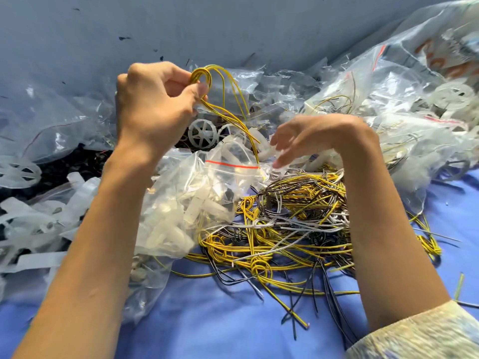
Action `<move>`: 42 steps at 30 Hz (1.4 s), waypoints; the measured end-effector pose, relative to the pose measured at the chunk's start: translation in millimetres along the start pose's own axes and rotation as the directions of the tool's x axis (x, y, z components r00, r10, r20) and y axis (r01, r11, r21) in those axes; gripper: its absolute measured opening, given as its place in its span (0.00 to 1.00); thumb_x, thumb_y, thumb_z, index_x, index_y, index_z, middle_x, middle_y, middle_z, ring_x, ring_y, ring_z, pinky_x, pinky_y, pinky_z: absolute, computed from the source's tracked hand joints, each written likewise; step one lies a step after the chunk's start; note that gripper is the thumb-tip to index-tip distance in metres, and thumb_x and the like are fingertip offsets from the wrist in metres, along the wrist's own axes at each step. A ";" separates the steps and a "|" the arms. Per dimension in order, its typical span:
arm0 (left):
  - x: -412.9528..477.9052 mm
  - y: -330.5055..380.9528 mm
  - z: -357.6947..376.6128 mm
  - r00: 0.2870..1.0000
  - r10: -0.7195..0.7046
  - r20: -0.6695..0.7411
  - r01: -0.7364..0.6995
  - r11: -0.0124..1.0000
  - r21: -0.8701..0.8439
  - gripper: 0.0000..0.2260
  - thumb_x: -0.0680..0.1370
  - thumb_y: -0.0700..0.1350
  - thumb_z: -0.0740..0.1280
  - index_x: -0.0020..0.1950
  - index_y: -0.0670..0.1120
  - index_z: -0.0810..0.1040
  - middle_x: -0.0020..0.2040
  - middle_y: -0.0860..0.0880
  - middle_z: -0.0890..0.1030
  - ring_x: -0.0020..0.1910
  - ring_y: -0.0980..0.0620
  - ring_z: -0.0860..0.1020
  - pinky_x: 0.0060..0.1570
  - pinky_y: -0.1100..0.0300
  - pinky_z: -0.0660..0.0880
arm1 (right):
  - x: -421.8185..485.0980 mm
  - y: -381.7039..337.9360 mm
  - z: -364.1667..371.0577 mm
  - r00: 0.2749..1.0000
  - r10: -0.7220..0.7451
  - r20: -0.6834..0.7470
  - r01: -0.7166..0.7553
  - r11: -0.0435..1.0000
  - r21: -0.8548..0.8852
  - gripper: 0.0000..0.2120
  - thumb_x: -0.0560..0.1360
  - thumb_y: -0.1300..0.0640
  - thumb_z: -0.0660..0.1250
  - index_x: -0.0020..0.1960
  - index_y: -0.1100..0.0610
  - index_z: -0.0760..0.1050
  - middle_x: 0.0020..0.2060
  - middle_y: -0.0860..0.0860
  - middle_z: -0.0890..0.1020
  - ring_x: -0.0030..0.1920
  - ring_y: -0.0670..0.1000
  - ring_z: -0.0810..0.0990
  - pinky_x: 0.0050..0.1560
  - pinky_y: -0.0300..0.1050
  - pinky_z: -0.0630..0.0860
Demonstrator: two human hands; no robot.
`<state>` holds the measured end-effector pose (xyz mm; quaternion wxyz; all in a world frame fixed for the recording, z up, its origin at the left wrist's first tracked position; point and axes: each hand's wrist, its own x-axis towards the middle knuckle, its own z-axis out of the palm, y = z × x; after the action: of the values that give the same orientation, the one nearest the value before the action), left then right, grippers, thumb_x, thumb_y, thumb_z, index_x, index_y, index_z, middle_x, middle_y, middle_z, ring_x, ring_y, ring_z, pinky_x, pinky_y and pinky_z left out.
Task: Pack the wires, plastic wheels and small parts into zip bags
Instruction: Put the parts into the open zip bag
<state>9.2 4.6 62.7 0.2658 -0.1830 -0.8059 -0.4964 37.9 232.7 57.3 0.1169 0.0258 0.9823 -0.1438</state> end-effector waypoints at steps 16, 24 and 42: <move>-10.3 8.9 23.7 0.986 -0.047 0.160 0.080 0.975 -0.208 0.03 0.73 0.45 0.73 0.41 0.50 0.80 0.39 0.49 0.84 0.34 0.57 0.82 0.38 0.63 0.78 | 10.5 -29.2 4.4 0.823 -0.347 -0.449 0.498 0.821 0.279 0.23 0.71 0.56 0.74 0.64 0.53 0.73 0.49 0.52 0.83 0.49 0.50 0.82 0.55 0.50 0.77; -9.3 5.5 21.0 0.946 -0.094 0.310 0.172 0.957 -0.234 0.04 0.76 0.41 0.70 0.49 0.45 0.78 0.41 0.49 0.84 0.33 0.60 0.81 0.35 0.70 0.74 | 5.3 -20.6 1.4 0.764 -0.339 -0.549 0.576 0.742 0.342 0.10 0.72 0.54 0.73 0.53 0.49 0.82 0.29 0.44 0.77 0.30 0.42 0.73 0.33 0.38 0.75; -14.0 4.0 19.1 0.698 -0.180 0.694 -0.134 0.918 0.372 0.09 0.73 0.51 0.71 0.51 0.57 0.77 0.42 0.60 0.79 0.39 0.68 0.73 0.32 0.73 0.67 | -3.8 8.0 -7.5 0.868 -0.279 -0.410 0.450 0.793 0.412 0.05 0.75 0.57 0.69 0.44 0.53 0.84 0.31 0.50 0.84 0.25 0.44 0.72 0.30 0.38 0.67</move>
<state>17.8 23.0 50.0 -0.0437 -0.2937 -0.9302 -0.2159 40.6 242.5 63.0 -0.0894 -0.1141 0.9032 -0.4040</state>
